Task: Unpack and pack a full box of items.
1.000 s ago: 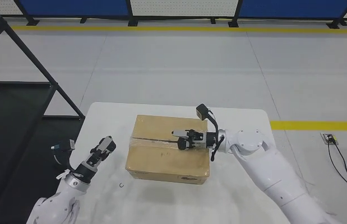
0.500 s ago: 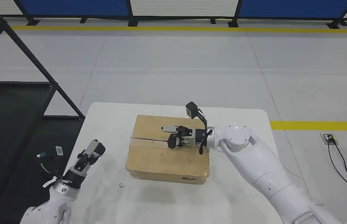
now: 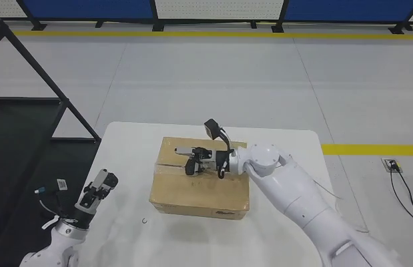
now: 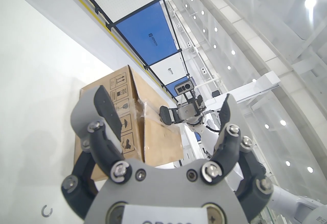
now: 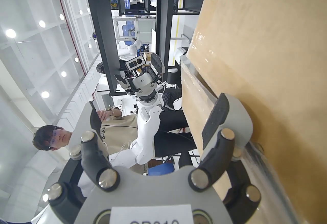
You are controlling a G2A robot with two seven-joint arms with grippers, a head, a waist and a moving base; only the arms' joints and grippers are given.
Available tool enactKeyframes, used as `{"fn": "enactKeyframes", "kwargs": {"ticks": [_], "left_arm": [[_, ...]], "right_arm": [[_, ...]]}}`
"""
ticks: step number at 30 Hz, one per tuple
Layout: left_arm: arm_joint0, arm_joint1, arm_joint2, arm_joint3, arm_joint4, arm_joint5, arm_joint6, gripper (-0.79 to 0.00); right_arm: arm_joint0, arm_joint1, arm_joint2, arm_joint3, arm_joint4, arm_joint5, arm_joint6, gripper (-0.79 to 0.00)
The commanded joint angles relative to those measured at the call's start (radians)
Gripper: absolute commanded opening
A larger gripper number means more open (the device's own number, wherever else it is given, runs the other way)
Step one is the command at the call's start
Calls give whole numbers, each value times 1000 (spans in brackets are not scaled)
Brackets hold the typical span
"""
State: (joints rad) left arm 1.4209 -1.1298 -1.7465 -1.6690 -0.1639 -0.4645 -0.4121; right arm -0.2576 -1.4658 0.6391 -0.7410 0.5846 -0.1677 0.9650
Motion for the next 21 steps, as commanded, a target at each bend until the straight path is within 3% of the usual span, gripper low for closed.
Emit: {"fn": "enactKeyframes", "kwargs": {"ticks": [1, 21], "left_arm": [[4, 0, -5, 3, -6, -3, -2, 0], [23, 4, -38, 24, -44, -26, -22, 0]], "right_arm": [[11, -16, -11, 22, -1, 4, -9, 0], [68, -149, -64, 185, -26, -42, -46, 0]]}}
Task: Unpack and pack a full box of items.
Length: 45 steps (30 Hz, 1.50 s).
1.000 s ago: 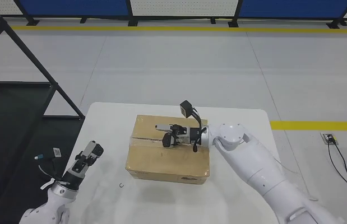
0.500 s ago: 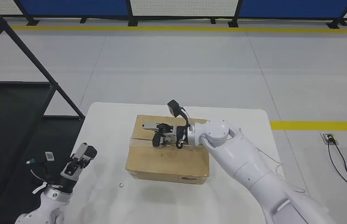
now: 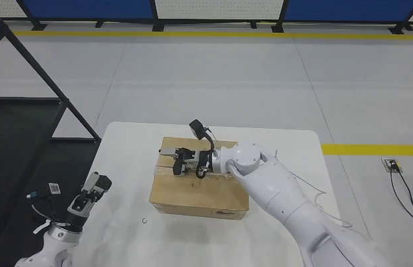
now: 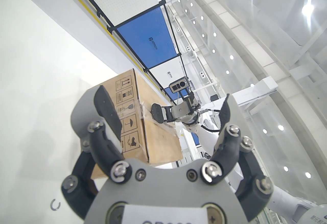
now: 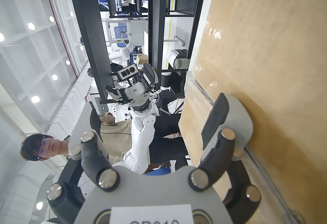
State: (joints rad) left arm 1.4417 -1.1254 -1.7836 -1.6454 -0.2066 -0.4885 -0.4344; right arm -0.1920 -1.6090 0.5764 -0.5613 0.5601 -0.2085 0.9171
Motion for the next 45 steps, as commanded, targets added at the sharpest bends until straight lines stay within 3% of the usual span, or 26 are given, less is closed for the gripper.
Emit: {"fn": "enactKeyframes", "kwargs": {"ticks": [1, 13, 22, 31, 45], "left_arm": [[5, 0, -2, 1, -3, -3, -1, 0], [16, 0, -2, 1, -9, -6, -4, 0], [11, 0, 8, -7, 4, 1, -3, 0], [-12, 0, 32, -22, 21, 16, -10, 0], [-51, -1, 77, -19, 55, 44, -17, 0]], "right_arm": [[5, -11, -2, 9, -2, -5, 5, 0], [23, -58, 3, 65, -16, -39, 66, 0], [17, -56, 35, 99, -36, -88, 123, 0], [-12, -5, 115, 86, -45, -147, 188, 0], [-130, 120, 279, -86, -79, -98, 296, 0]]}}
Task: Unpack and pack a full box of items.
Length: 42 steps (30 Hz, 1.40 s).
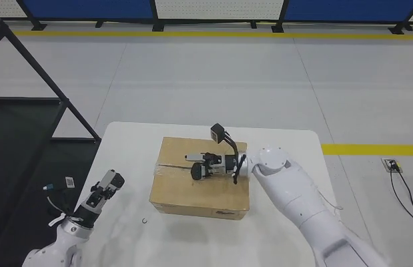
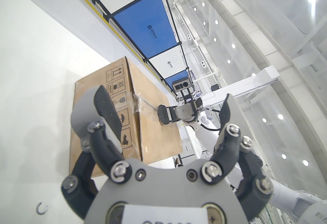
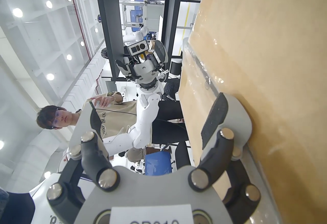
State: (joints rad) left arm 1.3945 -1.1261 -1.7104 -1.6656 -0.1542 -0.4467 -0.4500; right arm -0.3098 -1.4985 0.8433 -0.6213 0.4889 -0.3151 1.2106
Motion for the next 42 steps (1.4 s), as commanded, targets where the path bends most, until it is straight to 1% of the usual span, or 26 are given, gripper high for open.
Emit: {"fn": "enactKeyframes", "kwargs": {"ticks": [1, 8, 11, 16, 22, 27, 42], "left_arm": [[-7, 0, 6, 1, 5, 3, -2, 0], [-21, 0, 19, 2, 10, 11, -3, 0], [-24, 0, 22, 3, 13, 12, -4, 0], [-35, 0, 32, 7, 17, 17, -4, 0], [-52, 0, 49, 4, 29, 30, -8, 0], [-63, 0, 59, 2, 37, 38, -8, 0], [-92, 1, 84, 4, 60, 64, -9, 0]], "right_arm": [[-25, 18, 24, -50, -19, 15, -1, 0], [-119, 83, 108, -235, -154, 92, -66, 0], [-168, 112, 157, -322, -199, 128, -73, 0], [-269, 157, 254, -475, -247, 165, -73, 0], [-377, 195, 356, -613, -291, 206, -119, 0], [-425, 213, 412, -650, -288, 225, -133, 0], [-500, 254, 523, -659, -253, 210, -116, 0]]}}
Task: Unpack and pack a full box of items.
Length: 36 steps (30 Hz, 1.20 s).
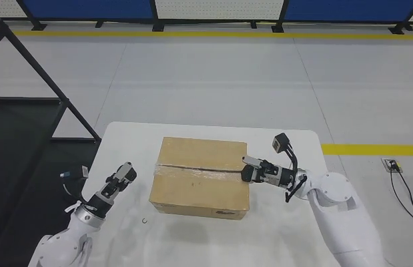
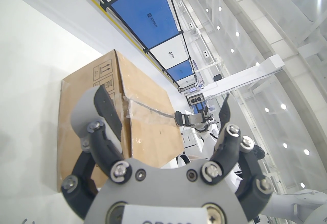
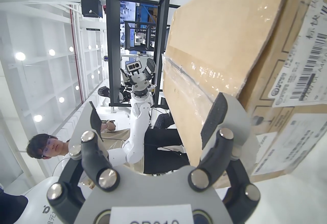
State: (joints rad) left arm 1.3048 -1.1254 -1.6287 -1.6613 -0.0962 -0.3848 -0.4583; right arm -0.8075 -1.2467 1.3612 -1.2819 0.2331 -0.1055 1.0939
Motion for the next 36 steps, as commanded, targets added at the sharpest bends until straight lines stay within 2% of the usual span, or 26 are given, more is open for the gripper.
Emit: {"fn": "enactKeyframes", "kwargs": {"ticks": [1, 15, 36], "left_arm": [[-4, 0, 4, -1, 3, 4, -1, 0], [-25, 1, 21, 24, 24, 15, 1, 0], [-23, 2, 34, 38, 20, 15, -8, 0]], "right_arm": [[-5, 4, 9, 4, 7, -1, 0, 0], [-25, 21, 36, 45, 76, -41, 0, 0], [24, 20, -37, 139, 118, -63, -20, 0]]}}
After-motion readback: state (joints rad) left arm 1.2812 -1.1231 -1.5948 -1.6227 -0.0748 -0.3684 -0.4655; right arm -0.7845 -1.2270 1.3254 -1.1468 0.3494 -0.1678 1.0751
